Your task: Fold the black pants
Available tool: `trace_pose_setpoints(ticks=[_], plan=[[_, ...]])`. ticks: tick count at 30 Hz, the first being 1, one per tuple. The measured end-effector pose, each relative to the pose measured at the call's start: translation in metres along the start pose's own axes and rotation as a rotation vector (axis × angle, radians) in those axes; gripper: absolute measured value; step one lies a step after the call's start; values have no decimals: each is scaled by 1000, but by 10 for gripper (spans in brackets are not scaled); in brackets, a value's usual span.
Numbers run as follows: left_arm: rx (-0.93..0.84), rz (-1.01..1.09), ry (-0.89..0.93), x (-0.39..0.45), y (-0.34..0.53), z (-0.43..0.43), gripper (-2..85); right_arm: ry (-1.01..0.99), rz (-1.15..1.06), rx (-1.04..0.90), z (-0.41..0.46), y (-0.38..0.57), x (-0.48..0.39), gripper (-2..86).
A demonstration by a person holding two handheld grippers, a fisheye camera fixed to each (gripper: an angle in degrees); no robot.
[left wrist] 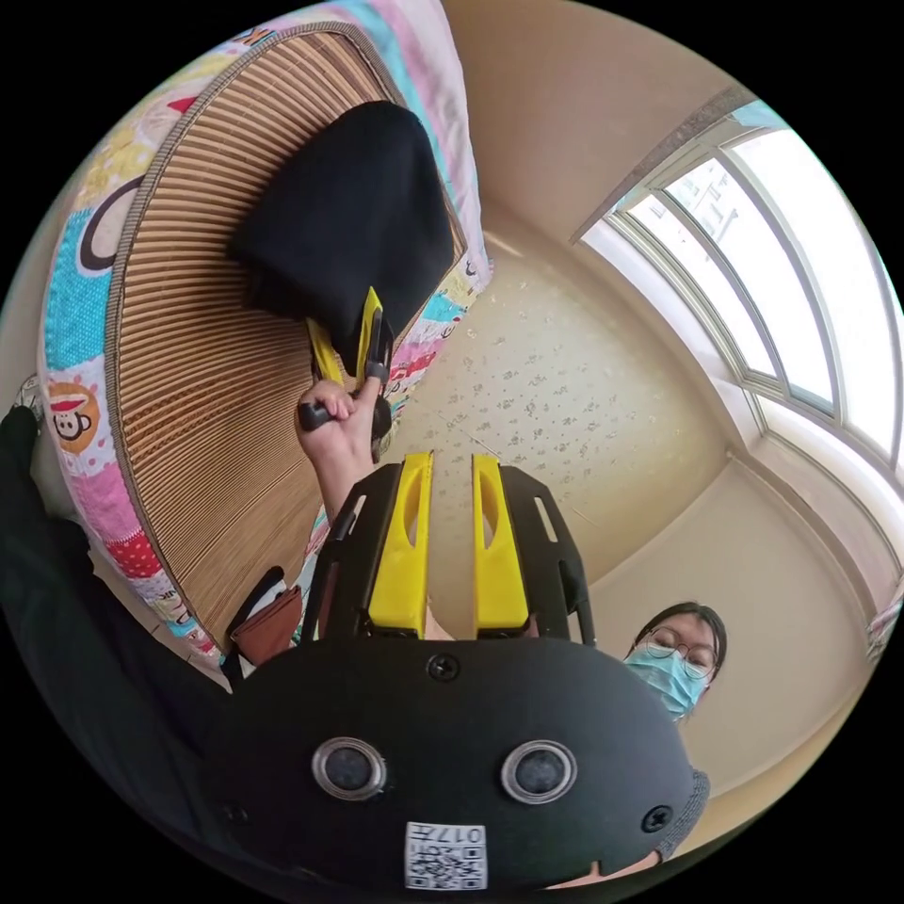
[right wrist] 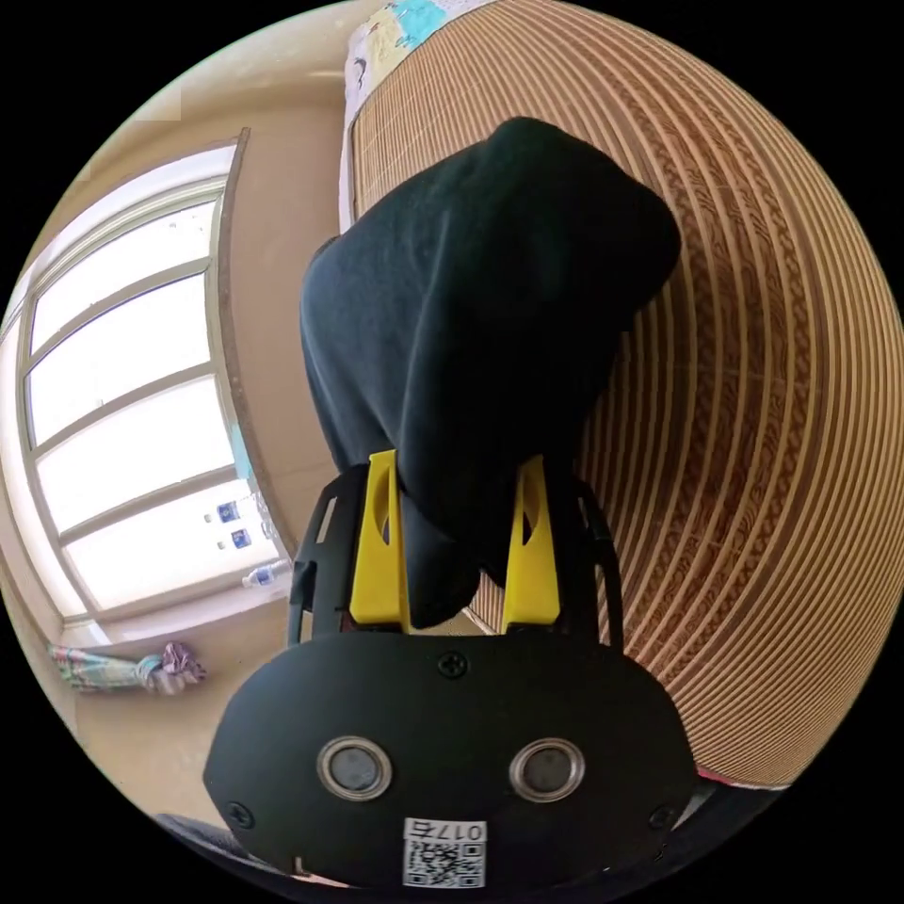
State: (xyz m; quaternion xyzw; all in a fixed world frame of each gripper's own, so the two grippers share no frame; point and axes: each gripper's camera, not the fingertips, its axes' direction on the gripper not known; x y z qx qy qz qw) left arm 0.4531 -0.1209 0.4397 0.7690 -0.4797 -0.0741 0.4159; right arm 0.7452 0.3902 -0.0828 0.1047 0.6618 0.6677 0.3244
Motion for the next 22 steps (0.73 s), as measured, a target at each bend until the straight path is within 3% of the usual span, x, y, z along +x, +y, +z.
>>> trace_pose_setpoints(ticks=[6, 9, 11, 15, 18, 22], plan=[[-26, 7, -21, -10, 15, 12, 73, -191, -166, -222, -109, 27, 40, 40], [-53, 5, -29, -20, 24, 28, 73, -83, -227, -309, -189, 74, 78, 17], [-81, 6, -60, -27, 31, 40, 72, 22, -268, -519, -250, 117, 111, 10], [-205, 2, -111, -53, 45, 82, 73, 196, -212, -737, -369, 193, 163, 6], [-282, 6, -144, -80, 57, 116, 73, 325, -131, -687, -493, 245, 189, 5], [-406, 27, -212, -128, 82, 169, 72, 276, -9, -263, -675, 309, 195, 4]])
